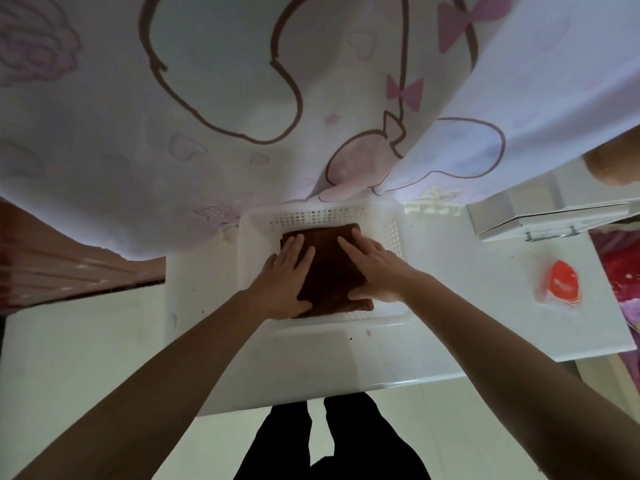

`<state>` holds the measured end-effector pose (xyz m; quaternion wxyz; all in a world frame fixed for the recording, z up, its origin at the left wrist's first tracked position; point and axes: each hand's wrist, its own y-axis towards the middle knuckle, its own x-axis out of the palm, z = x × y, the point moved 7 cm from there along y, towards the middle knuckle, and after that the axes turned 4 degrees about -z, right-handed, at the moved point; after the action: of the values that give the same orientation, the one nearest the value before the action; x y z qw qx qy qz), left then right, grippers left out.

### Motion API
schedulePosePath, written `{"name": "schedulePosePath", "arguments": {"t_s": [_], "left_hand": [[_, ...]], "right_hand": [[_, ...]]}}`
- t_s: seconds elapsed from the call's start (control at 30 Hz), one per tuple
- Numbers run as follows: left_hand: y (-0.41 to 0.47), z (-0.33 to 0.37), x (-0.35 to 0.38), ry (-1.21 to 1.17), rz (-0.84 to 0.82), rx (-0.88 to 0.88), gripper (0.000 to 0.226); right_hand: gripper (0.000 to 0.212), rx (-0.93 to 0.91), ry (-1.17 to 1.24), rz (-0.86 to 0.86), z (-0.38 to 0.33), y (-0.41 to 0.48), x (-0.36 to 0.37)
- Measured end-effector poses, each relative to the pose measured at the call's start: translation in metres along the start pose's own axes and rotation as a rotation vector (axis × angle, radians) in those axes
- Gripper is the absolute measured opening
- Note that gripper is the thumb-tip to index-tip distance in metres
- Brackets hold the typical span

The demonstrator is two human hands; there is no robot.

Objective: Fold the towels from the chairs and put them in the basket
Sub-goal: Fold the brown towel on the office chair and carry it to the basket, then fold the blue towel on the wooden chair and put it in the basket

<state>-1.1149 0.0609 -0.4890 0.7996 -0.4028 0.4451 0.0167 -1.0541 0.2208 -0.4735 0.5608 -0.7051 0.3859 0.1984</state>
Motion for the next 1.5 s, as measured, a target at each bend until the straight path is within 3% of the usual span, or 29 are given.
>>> {"name": "schedulePosePath", "arguments": {"t_s": [0.13,0.27,0.43,0.63,0.8,0.97,1.1,1.23,1.33,1.5], "left_hand": [[0.018,-0.011,0.01,0.114,-0.125,-0.056,0.12],[0.03,-0.024,0.007,0.151,-0.111,-0.09,0.134],[0.035,-0.028,0.015,0.153,-0.043,-0.081,0.135],[0.036,-0.023,0.011,0.123,-0.109,-0.078,0.133],[0.004,-0.004,-0.008,0.177,-0.052,-0.077,0.111],[-0.042,0.021,-0.065,0.225,0.293,0.019,0.068],[-0.09,0.036,-0.108,0.284,0.597,0.059,0.067],[-0.125,0.063,-0.123,0.345,0.772,0.197,0.068],[-0.123,0.093,-0.111,0.369,0.803,0.301,0.068],[-0.109,0.179,-0.064,0.431,0.686,0.54,0.067]], "right_hand": [[0.129,0.021,-0.245,-0.079,0.005,0.022,0.011],[0.137,0.09,-0.395,-0.088,0.015,0.037,0.028],[0.139,0.093,-0.393,-0.043,0.023,0.044,0.036],[0.135,0.056,-0.387,-0.029,0.02,0.04,0.031],[0.106,0.01,-0.388,0.066,0.01,0.007,0.013],[0.073,-0.009,-0.416,0.447,0.018,-0.055,-0.038],[0.069,0.175,-0.364,0.703,0.024,-0.117,-0.083],[0.071,0.392,-0.226,0.909,0.008,-0.183,-0.083],[0.072,0.543,-0.213,0.927,-0.003,-0.228,-0.042],[0.078,0.891,-0.174,0.843,-0.001,-0.33,0.056]]}}
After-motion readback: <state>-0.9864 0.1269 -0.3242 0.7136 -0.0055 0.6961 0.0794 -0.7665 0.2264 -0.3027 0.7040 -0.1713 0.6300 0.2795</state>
